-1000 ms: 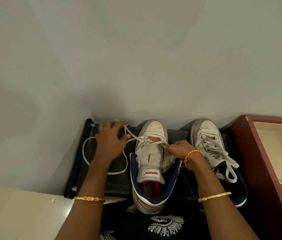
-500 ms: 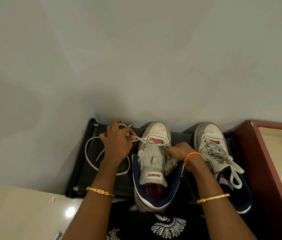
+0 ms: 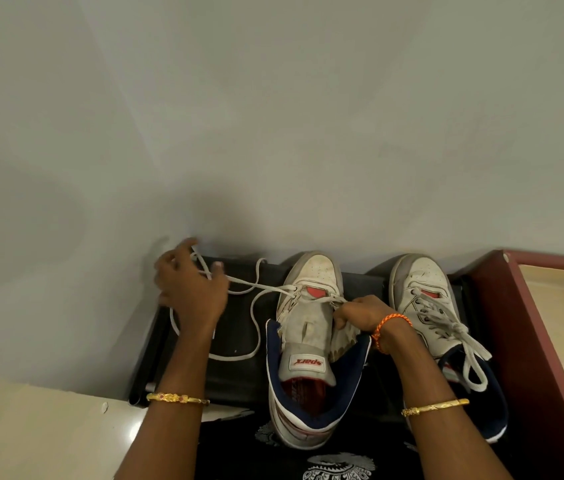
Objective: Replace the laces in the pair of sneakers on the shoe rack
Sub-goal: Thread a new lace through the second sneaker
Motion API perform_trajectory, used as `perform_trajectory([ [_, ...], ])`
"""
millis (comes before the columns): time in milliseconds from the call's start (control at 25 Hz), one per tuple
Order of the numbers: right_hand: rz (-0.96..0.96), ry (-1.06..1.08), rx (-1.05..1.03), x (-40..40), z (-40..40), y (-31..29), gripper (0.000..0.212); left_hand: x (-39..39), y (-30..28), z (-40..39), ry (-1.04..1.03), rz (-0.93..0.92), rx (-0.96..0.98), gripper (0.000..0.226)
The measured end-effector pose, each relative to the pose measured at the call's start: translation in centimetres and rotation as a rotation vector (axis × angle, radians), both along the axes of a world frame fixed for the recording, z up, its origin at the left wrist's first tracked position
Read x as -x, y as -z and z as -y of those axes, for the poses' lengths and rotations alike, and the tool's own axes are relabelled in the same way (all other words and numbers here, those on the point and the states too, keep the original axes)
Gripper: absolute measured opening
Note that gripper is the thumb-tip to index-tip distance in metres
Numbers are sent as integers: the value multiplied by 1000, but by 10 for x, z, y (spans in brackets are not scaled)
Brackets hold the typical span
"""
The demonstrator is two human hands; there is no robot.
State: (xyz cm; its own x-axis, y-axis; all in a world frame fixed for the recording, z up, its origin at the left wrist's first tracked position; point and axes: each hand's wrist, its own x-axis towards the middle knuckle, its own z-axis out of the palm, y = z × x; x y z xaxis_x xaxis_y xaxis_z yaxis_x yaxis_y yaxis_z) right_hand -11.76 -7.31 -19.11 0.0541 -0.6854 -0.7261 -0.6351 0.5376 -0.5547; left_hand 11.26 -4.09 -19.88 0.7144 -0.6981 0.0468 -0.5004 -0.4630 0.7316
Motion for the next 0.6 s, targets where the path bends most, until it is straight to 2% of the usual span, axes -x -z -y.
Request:
perform_trajectory([
  [120,-11,-8,-3,-2,0,0,11,22,8,-3,625,106,-163,31],
  [200,3,2,-3,-3,0,0,13,39,12,-3,765,135,-283,25],
  [280,24,14,-6,-4,0,0,15,48,13,2,742,166,-293,21],
  [440,10,6,-5,-3,0,2,16,43,13,7,631,105,-280,15],
  [600,16,23,-7,0,1,5,13,29,9,4,418,41,-220,9],
])
